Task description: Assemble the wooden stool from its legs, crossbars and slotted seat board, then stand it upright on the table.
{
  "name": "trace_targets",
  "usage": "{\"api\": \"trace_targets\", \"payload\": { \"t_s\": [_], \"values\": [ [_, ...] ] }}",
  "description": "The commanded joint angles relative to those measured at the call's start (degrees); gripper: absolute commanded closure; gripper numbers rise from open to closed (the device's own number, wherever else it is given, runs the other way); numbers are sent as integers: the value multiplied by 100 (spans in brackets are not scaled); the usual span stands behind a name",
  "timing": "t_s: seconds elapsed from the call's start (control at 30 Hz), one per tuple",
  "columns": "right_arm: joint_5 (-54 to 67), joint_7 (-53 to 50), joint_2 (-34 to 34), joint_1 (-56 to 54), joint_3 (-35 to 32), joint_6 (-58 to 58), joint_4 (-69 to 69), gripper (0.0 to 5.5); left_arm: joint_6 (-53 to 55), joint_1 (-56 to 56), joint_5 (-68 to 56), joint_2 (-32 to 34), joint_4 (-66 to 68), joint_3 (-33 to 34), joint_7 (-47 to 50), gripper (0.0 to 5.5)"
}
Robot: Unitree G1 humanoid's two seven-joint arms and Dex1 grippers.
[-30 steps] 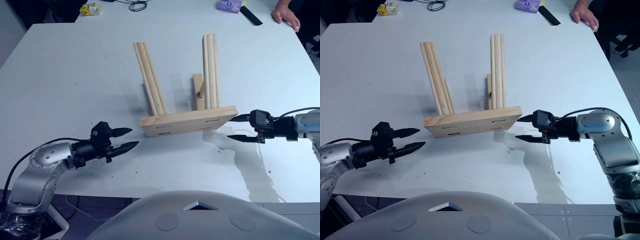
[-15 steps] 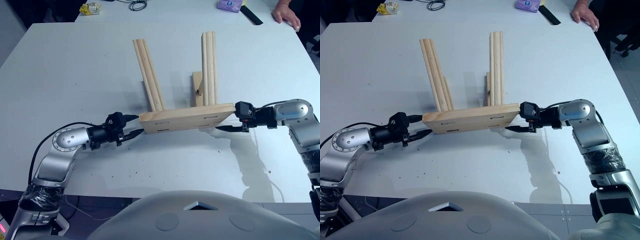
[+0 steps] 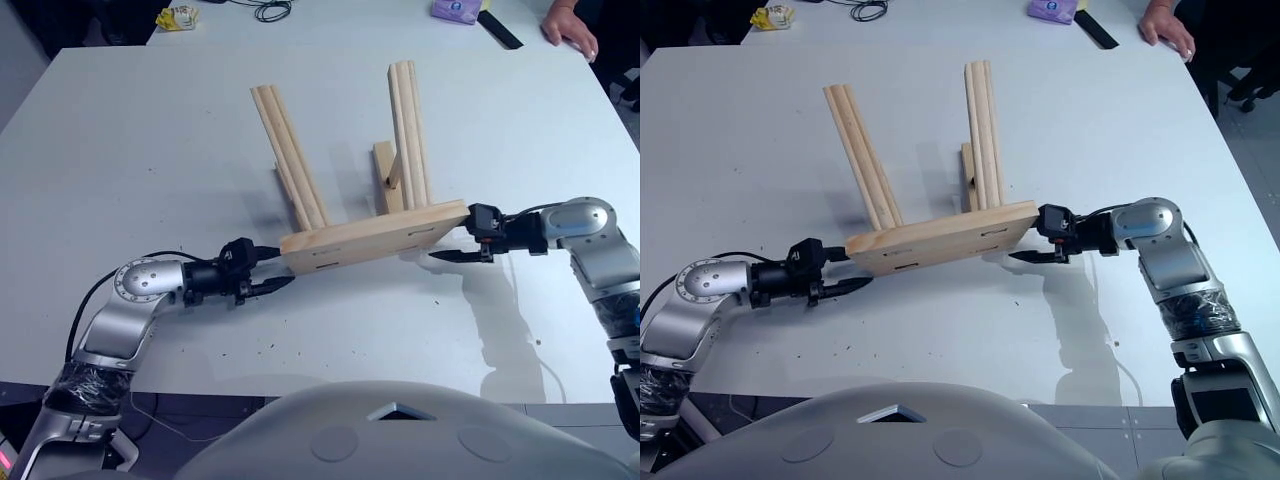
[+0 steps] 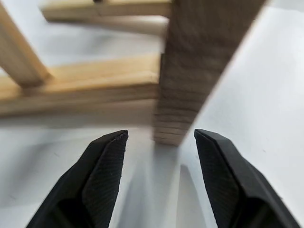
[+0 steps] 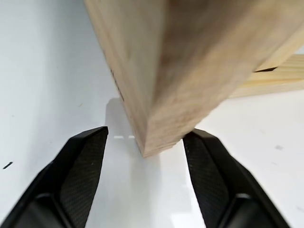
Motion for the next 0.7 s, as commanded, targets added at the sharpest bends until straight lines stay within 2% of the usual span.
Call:
{"api": "trace_targets", "payload": {
  "t_s": [0.03, 0.3, 0.53, 0.7],
  "values": [
    [82, 18, 1, 237, -7, 87, -407, 267, 33, 144, -76, 204, -219, 75, -143, 289],
    [454, -114, -340, 1100, -374, 661, -1627, 267, -157, 404, 196, 228, -118, 306, 177, 289],
    [343, -372, -390, 1069, -605, 663, -1424, 267, -232, 267, 110, 234, -55, 296, 36, 289],
    [280, -338, -269, 905, -395, 594, -1332, 267, -335, 31, 233, 89, 118, 139, 95, 289]
  ]
}}
